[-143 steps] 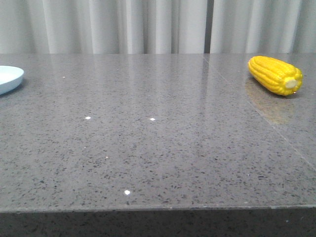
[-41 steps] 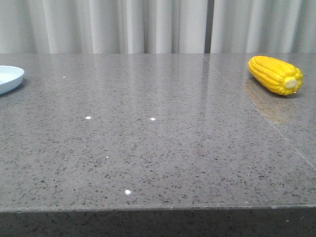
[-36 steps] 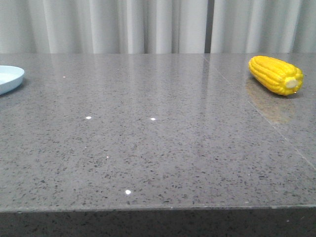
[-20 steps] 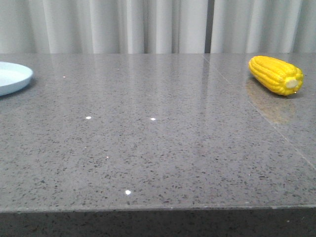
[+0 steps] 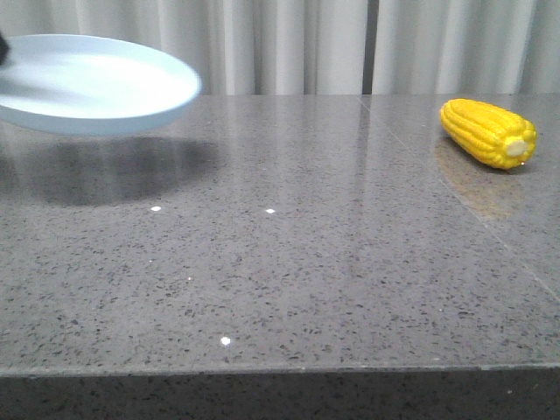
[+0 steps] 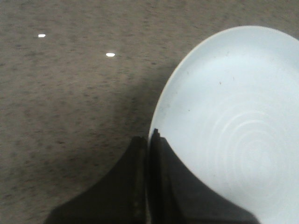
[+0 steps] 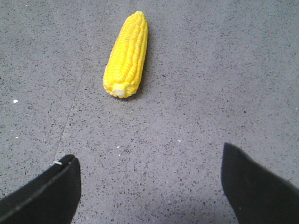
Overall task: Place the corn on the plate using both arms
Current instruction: 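Slide the plate toward the table center and release it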
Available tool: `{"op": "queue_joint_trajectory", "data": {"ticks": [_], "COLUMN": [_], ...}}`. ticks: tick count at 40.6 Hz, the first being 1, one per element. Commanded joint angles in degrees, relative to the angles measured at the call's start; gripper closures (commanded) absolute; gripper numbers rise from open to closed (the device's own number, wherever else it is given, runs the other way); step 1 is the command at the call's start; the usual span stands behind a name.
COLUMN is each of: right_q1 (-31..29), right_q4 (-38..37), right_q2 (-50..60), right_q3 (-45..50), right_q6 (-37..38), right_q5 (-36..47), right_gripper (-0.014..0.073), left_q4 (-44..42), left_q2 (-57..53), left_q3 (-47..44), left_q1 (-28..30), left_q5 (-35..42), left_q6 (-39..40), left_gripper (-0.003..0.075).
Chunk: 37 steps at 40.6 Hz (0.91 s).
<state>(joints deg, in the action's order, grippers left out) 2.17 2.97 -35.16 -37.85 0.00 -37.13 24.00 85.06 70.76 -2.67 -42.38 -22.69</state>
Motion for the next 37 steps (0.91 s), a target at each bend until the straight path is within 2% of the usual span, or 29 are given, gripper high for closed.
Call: {"op": "queue_joint_trajectory", "data": {"ticks": [1, 8, 14, 30, 33, 37], "right_q1": [-0.4, -0.4, -0.4, -0.4, -0.4, -0.4], "right_q4": [-0.7, -0.7, -0.7, -0.7, -0.7, -0.7], "right_q2": [-0.4, -0.4, -0.4, -0.4, -0.4, -0.4], "right_q3": [-1.8, -1.8, -1.8, -1.8, -1.8, -1.8], "right_q6": [-0.9, -0.9, -0.9, -0.9, -0.9, -0.9], "right_q5": [3.5, 3.5, 3.5, 3.5, 3.5, 3.5], "right_gripper": [-0.0038, -0.0038, -0.0038, -0.0038, -0.0038, -0.0038], "left_q4": [2.8, 5.3, 8.6, 9.5, 9.6, 9.6], "left_q2": [-1.4, 0.2, 3.4, 11.5, 11.6, 11.3], "left_q3": [1.4, 1.3, 1.3, 1.3, 1.3, 1.3], "left_q1": [-4.4, -11.2, -14.8, -15.5, -15.5, -15.5], "left_q5": [2.4, 7.7, 11.0, 13.0, 12.9, 12.6], "left_q6": [0.0, 0.0, 0.0, 0.7, 0.7, 0.7], "left_gripper": [0.0741, 0.0741, 0.0741, 0.073, 0.0658, 0.0471]}}
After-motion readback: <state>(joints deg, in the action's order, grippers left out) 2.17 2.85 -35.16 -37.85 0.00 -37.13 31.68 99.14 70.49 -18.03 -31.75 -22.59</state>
